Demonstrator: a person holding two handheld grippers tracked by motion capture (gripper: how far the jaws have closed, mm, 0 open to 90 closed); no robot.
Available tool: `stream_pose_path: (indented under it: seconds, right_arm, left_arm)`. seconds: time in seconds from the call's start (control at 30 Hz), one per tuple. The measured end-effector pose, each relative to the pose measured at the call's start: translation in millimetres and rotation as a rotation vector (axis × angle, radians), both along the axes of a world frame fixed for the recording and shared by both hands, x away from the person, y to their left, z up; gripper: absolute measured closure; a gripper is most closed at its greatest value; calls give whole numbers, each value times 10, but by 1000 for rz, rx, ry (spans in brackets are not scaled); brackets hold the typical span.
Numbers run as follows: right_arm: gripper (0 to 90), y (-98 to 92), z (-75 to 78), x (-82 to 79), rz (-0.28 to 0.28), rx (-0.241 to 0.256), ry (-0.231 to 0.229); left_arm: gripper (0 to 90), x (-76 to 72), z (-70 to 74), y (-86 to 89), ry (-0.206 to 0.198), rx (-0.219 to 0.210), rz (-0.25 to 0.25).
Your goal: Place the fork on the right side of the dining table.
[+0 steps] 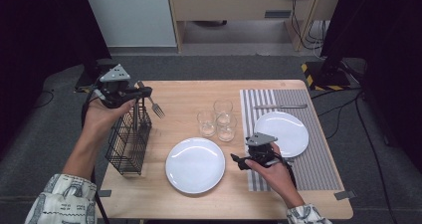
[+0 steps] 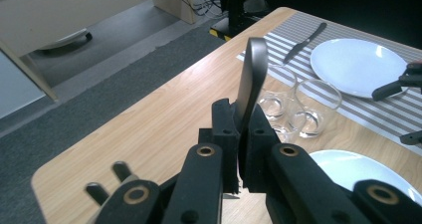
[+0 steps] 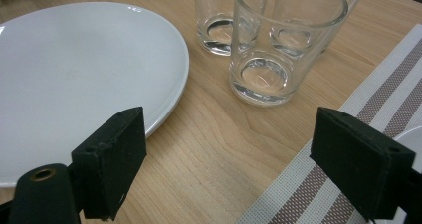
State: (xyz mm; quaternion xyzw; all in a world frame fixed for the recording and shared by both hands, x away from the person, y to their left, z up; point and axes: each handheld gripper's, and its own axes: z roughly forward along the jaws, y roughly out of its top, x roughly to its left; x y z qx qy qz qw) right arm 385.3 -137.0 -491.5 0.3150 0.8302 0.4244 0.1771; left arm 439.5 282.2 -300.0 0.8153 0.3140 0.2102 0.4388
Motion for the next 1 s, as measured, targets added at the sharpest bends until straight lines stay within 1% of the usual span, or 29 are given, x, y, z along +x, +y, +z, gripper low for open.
stream_pose_path:
  seconds: [0.07,0.17,0.27,0.4,0.5,0.53,0.63,0.7,0.83,1.0]
  right_arm:
    - [145,-2,4,0,5,-1,-4]
    - [162,-5,7,-8,9,-4,-4]
    - [182,-2,14,-11,17,-4,-5]
    - [216,8,19,-7,28,-5,-6]
    - [255,19,13,-15,42,-16,-5]
    - [295,20,9,-19,50,-21,-9]
    - [346,19,5,-30,69,-32,-11]
    - [360,19,11,-38,74,-34,-12]
    - [378,33,25,-48,82,-35,-10]
    - [397,63,57,-61,111,-28,-13]
  left_arm:
    - [869,-29,-39,-54,4,-4,-11]
    - [868,-83,-93,-164,0,18,-32]
    - [868,-128,-145,-251,3,18,-55]
    - [868,-196,-246,-345,11,27,-72]
    - [868,-228,-328,-394,19,37,-82]
    - [868,-240,-360,-411,22,39,-87]
    - [868,-260,-418,-448,28,49,-98]
    - [868,-270,-440,-468,31,53,-105]
    - [868,-304,-459,-506,26,60,-124]
    - [868,-361,-486,-552,18,35,-146]
